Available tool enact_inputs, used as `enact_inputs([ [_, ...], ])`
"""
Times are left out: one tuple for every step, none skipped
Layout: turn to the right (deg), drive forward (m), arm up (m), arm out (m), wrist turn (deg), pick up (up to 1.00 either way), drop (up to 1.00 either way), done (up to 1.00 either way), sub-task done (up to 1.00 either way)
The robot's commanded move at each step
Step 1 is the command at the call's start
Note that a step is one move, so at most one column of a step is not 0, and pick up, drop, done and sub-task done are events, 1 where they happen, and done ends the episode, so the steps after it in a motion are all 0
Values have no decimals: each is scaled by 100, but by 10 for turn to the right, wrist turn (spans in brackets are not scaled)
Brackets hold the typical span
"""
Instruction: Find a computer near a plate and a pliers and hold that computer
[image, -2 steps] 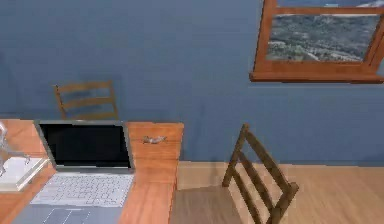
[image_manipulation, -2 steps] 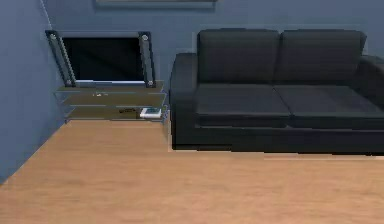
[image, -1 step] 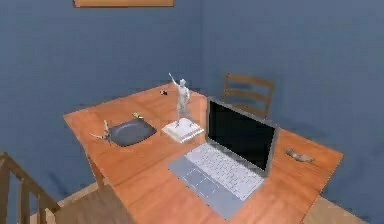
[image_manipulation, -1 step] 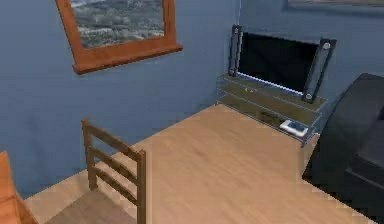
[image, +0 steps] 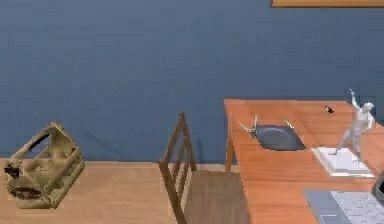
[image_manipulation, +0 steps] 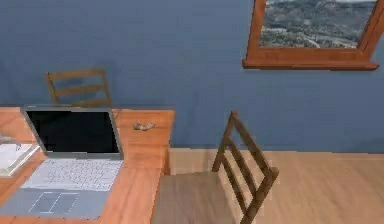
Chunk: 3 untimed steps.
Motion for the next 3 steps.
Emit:
enact_inputs([
  [-330,0,0,0,0,0,0,0,0],
  [0,0,50,0,0,0,0,0,0],
  [0,0,34,0,0,0,0,0,0],
])
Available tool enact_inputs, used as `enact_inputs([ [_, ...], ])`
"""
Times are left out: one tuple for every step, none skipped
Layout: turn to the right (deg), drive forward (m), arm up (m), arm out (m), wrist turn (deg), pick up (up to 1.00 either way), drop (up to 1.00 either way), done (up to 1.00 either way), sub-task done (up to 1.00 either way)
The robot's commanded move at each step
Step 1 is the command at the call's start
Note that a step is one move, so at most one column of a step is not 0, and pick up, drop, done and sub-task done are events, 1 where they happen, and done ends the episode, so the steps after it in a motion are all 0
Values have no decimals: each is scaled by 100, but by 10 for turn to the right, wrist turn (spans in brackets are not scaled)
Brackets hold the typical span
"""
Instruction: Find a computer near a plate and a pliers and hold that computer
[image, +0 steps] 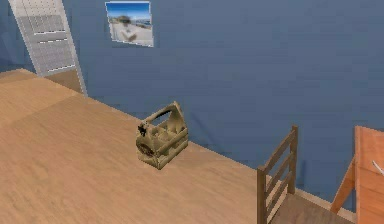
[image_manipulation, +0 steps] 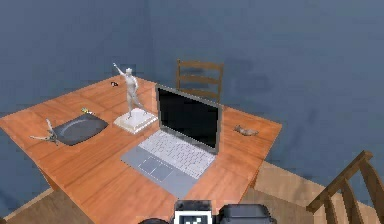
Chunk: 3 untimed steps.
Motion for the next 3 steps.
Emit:
enact_inputs([
  [0,0,0,18,0,0,0,0,0],
  [0,0,0,0,450,0,0,0,0],
  [0,0,0,0,450,0,0,0,0],
])
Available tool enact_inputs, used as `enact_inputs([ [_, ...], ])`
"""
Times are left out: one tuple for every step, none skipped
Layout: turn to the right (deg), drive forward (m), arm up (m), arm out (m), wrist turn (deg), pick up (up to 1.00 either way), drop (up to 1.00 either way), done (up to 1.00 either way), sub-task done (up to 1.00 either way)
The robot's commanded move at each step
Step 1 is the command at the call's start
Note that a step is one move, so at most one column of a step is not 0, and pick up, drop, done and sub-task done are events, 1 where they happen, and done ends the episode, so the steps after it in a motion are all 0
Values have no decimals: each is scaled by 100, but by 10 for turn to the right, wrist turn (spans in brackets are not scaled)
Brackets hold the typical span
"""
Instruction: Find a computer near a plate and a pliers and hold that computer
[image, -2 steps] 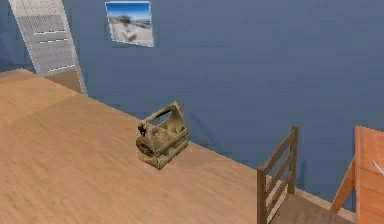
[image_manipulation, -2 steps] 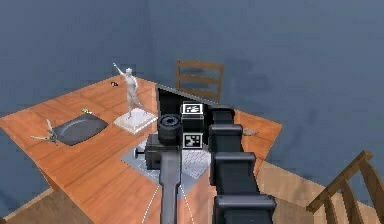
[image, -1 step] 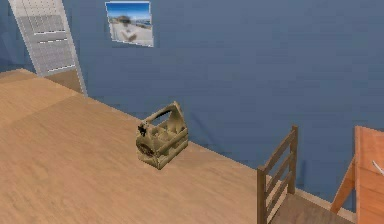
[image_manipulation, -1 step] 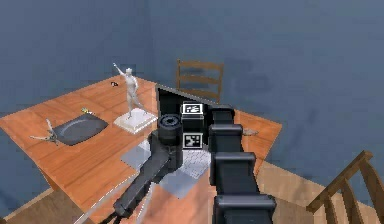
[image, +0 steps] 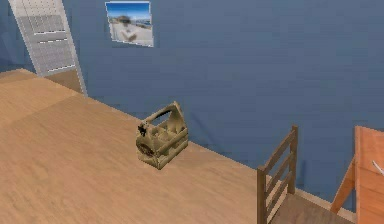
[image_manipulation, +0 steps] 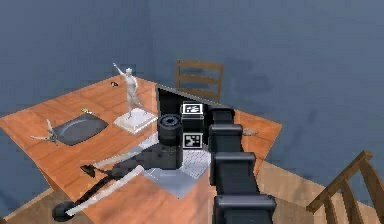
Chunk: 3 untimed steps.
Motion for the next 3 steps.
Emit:
enact_inputs([
  [0,0,0,0,450,0,0,0,0],
  [0,0,0,0,420,0,0,0,0],
  [0,0,-30,0,0,0,0,0,0],
])
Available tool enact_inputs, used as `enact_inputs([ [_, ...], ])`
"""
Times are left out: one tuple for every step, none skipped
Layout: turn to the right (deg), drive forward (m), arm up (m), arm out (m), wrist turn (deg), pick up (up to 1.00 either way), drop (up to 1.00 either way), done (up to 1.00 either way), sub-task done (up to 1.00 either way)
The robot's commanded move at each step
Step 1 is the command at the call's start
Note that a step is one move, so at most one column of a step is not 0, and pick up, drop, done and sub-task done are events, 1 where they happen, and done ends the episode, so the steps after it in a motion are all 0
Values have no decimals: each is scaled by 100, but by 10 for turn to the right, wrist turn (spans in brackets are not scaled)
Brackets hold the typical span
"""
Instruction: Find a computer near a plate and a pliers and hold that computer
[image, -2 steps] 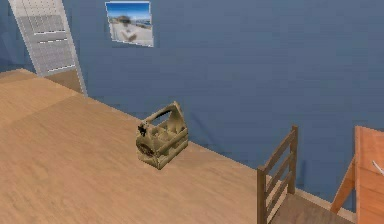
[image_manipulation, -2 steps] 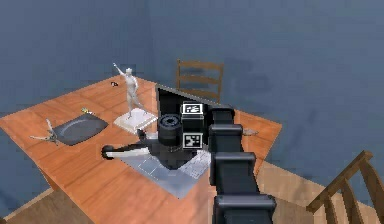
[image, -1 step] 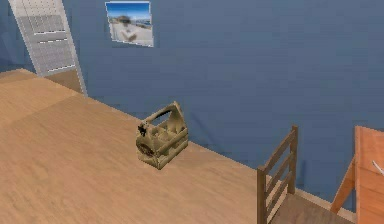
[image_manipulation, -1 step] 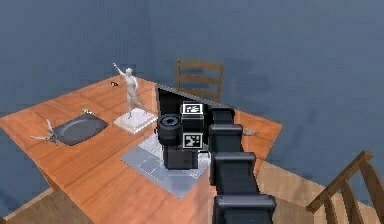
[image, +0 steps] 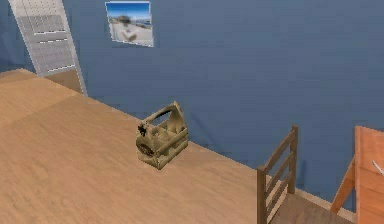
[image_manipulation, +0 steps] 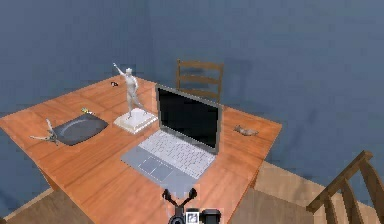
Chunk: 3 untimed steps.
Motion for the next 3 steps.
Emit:
enact_inputs([
  [0,0,0,0,0,100,0,0,0],
  [0,0,10,0,0,0,0,0,0],
  [0,0,0,0,0,0,0,100,0],
])
